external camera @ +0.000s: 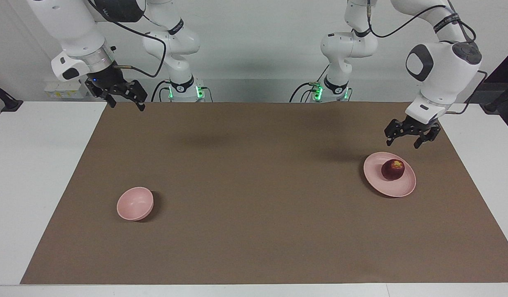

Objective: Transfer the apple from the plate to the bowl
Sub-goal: 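Grasp the red apple on the pink plate with the left gripper, then lift the apple with the left gripper while the right gripper approaches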

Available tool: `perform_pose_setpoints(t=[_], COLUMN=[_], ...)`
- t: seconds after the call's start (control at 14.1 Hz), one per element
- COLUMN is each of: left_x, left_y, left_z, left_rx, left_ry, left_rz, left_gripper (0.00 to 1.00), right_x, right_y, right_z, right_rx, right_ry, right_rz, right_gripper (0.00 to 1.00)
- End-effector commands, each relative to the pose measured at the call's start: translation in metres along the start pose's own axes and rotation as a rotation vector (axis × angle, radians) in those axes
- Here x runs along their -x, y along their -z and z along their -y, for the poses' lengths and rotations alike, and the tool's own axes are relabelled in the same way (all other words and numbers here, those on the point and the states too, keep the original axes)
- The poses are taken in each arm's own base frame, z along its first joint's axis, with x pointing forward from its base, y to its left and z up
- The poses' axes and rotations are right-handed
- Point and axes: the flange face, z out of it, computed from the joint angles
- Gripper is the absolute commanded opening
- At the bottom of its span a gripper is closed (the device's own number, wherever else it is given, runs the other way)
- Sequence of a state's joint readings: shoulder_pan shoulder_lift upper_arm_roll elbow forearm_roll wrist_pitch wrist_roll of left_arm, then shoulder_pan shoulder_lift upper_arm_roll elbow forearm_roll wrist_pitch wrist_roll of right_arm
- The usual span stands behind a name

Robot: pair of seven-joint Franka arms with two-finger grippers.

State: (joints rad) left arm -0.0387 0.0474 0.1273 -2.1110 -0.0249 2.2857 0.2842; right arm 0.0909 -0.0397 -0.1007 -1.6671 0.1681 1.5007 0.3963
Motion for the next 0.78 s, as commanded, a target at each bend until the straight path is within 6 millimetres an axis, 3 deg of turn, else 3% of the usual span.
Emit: perform_pose_setpoints(t=[0.0,0.36,0.71], left_x=[0.005,0.017,0.022], left_y=[-0.023,-0.060,-0.072], left_z=[-0.001,-0.001,-0.001], left_rx=[-0.003,-0.014,-0.020], left_ry=[-0.012,-0.011,-0.014], left_rz=[0.013,-0.001,-0.016], left_gripper=[1.00,1.00,1.00], right_x=[0.026,0.033,0.026], right_y=[-0.009,-0.010,-0.052], right_z=[0.001,0.011,0.026], right_rx=[-0.085,-0.180,-0.267], right_ry=[-0.129,-0.302,-0.393], right_rz=[0.052,0.125,0.219], right_gripper=[1.00,1.00,1.00])
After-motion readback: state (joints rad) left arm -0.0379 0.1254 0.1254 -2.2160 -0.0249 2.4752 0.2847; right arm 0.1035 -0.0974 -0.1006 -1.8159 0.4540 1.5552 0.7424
